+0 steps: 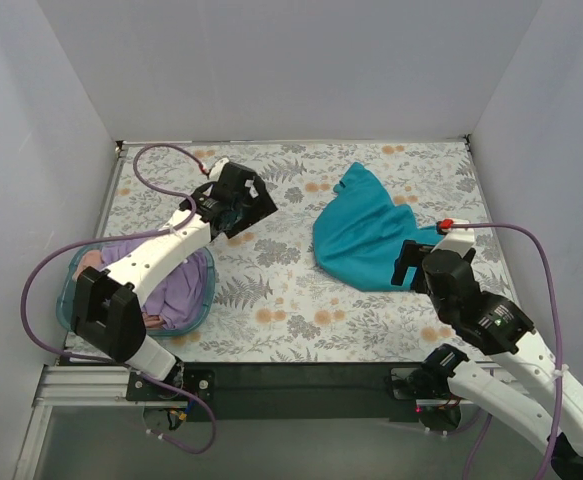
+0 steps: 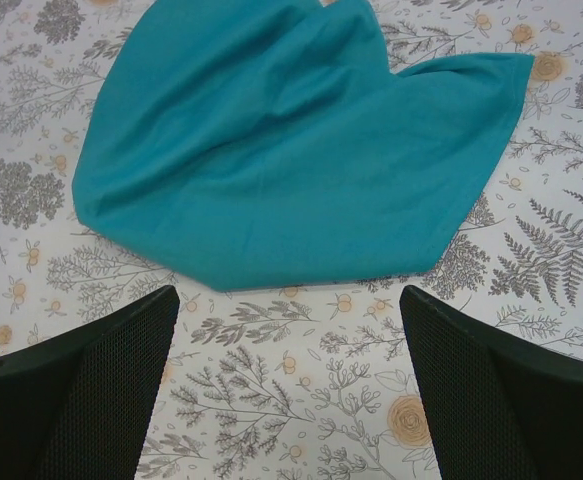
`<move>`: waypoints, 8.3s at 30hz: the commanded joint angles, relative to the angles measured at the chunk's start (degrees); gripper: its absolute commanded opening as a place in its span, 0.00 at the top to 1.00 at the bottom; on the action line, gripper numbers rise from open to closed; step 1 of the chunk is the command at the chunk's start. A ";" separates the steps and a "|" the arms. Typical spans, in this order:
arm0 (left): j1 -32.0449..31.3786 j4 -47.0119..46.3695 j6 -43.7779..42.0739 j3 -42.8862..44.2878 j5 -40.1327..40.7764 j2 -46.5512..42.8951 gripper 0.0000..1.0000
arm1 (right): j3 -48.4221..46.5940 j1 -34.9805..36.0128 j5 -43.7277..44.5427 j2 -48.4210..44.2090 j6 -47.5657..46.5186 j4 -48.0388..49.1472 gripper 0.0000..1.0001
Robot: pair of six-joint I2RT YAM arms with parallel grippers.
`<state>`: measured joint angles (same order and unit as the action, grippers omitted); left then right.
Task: Fold and stack the t-shirts
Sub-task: Move the tshirt to the center of the board, then flatten the tshirt out
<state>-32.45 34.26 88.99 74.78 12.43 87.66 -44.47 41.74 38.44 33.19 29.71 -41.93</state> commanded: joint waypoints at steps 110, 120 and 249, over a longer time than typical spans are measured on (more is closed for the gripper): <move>-12.99 3.00 13.66 -32.84 -6.53 -15.67 0.02 | 14.05 -27.33 -36.77 22.86 -3.00 10.73 0.03; -13.26 4.85 15.86 -38.13 -7.68 -19.98 0.02 | 15.73 -22.84 -38.08 30.53 -0.71 18.20 0.83; -4.24 -11.43 -24.32 36.82 17.25 -3.66 1.00 | -43.86 -58.44 -59.00 29.03 -8.71 24.76 0.99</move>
<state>-44.53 21.26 63.31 107.31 36.18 78.35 -90.06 -16.49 -16.47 61.23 21.71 -30.52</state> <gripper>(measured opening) 0.025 0.024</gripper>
